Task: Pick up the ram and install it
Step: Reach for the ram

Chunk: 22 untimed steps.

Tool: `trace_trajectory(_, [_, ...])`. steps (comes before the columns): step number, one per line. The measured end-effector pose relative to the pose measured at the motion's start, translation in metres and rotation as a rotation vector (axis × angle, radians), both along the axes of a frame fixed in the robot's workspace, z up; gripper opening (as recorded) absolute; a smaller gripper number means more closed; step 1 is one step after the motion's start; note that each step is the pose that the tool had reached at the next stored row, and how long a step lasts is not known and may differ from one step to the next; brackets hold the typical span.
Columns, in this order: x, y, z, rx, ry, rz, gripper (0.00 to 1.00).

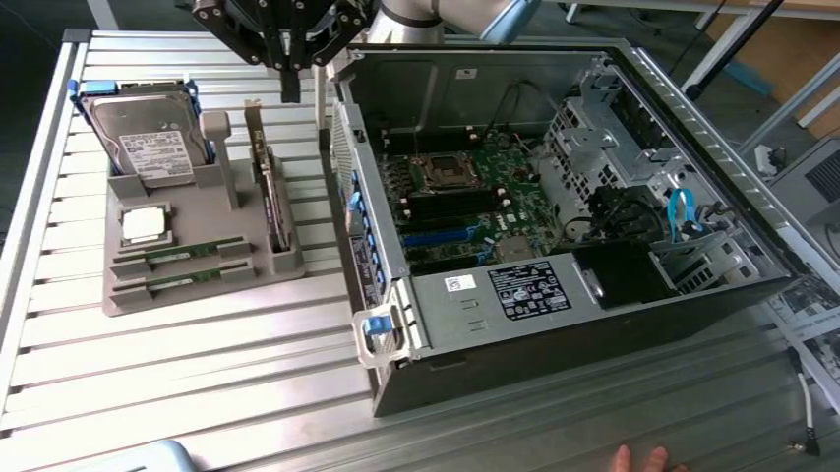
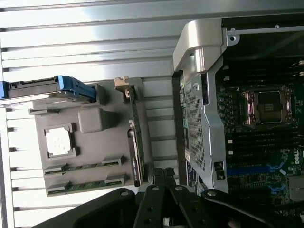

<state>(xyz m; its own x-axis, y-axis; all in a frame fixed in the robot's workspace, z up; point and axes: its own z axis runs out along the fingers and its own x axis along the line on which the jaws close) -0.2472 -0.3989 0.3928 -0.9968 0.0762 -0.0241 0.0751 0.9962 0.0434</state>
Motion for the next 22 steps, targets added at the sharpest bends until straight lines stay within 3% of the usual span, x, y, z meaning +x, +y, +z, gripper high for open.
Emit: trace_trajectory(22, [-0.012,0.0,0.0,-0.0001,0.0001,0.028,0.11])
